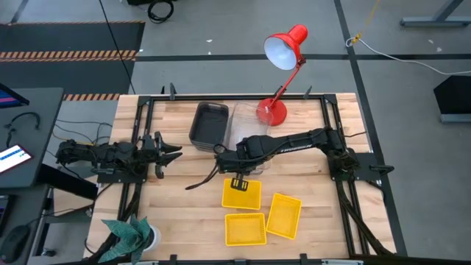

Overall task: Stack baskets by color
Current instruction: Stack the top transparent bin on the bottom transparent bin, then stack the right yellow bin on the top yellow bin

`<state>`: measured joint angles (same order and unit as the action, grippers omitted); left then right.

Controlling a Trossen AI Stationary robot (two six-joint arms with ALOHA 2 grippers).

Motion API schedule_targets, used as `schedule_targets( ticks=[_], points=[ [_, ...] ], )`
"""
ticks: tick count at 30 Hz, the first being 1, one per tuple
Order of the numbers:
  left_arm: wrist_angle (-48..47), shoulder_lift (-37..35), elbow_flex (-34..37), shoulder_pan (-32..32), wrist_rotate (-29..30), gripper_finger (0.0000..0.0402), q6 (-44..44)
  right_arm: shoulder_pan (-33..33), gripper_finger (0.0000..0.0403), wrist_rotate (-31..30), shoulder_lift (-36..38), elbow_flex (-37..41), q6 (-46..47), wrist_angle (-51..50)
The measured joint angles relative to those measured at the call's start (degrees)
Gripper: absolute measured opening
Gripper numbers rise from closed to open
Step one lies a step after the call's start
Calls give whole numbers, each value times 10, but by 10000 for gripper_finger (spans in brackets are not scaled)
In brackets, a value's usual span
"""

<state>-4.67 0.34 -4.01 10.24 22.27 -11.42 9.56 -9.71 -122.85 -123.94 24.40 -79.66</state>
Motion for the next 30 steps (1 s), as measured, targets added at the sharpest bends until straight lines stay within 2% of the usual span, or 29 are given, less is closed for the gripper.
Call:
schedule_targets(
  ticks=[9, 16, 30],
  points=[
    [1, 0, 0, 0, 0, 105, 0, 0, 4, 48, 0, 6, 29, -58],
    [1, 0, 0, 0, 0, 105, -8, -12, 8, 80, 0, 6, 26, -61],
    [1, 0, 0, 0, -10, 105, -14, -14, 132, 90, 0, 6, 32, -55]
  ],
)
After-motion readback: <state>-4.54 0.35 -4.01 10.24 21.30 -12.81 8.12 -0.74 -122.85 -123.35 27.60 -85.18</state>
